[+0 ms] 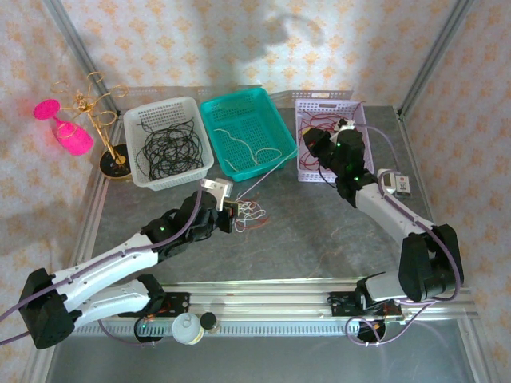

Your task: Untangle the cables

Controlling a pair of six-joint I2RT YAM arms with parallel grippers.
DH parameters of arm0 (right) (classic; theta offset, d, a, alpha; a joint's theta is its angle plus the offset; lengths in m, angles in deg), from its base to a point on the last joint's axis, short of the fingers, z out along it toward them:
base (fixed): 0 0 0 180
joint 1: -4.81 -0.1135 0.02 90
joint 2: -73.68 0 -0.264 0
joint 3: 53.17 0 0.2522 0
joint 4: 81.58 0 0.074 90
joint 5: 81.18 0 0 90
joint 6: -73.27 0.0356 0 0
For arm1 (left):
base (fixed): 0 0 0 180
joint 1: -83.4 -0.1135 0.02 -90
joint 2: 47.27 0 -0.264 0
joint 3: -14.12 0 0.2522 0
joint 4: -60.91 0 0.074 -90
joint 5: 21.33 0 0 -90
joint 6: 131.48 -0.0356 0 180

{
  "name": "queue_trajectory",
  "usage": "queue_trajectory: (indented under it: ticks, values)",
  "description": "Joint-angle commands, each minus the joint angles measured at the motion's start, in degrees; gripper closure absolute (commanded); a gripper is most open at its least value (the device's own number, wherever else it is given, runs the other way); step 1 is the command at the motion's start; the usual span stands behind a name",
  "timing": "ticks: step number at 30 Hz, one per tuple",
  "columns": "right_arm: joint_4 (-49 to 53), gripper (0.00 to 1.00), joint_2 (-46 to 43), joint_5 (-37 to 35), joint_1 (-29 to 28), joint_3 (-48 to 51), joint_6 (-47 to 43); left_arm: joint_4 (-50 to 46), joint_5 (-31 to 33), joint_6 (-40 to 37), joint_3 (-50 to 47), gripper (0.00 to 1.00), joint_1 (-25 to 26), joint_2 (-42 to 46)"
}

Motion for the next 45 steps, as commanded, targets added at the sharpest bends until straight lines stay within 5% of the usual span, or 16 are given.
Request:
queue_trajectory:
  ticks: [1, 13, 18, 23, 32, 45]
  values:
    - [-1.9, 0.95, -1.4, -7.4, 1.1, -2.1, -1.1, -3.3, 1.0, 1.2, -1.7, 1.0, 0.1, 1.3]
    - [0.5, 0.96, -1.6, -10.0, 1.1, -5.7, -7.9, -2.5, 0.1, 1.8, -1.4, 1.0, 0.1, 1.6]
    - [3.3, 0.65, -0.2, -5.9, 1.1, -9.3, -12.6, -3.9, 2.5, 3.1, 2.3, 1.0, 0.1, -0.2]
    - [8.4, 0.51, -1.8, -5.6, 1.6, -11.3, -18.7, -8.3, 4.5, 3.3, 9.9, 1.0, -0.9, -4.1]
    - [11.2, 0.51, -8.2, 7.9, 2.9, -6.2, -27.5, -12.1, 5.5, -1.5, 21.5, 1.0, -3.5, -8.9]
    - [18.7, 0.52, -19.0, 3.5, 3.0, 1.7, -33.4, -11.6, 8.5, -11.3, 53.0, 1.0, -9.7, -24.1]
